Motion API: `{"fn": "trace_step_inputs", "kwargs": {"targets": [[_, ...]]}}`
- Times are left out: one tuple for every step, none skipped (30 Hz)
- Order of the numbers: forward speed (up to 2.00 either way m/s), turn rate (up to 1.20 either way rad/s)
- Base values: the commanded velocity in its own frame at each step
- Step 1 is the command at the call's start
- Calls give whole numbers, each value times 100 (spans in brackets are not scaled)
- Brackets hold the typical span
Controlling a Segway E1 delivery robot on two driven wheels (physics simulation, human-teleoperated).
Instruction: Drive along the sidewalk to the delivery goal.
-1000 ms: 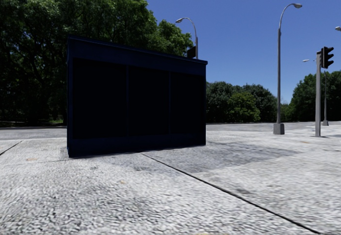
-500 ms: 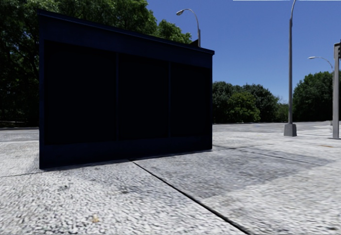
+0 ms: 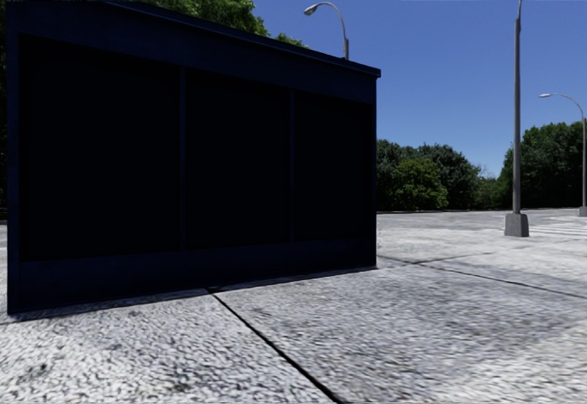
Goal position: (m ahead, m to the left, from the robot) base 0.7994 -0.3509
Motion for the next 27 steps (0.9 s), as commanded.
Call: {"fn": "trace_step_inputs", "kwargs": {"targets": [[105,0],[105,0],[105,0],[105,0],[104,0],[104,0],[104,0],[104,0],[104,0],[104,0],[104,0],[104,0],[104,0],[94,0],[69,0],[32,0],[0,0],[0,0],[0,0],[0,0],[0,0],[0,0],[0,0],[0,0],[0,0],[0,0],[0,0]]}}
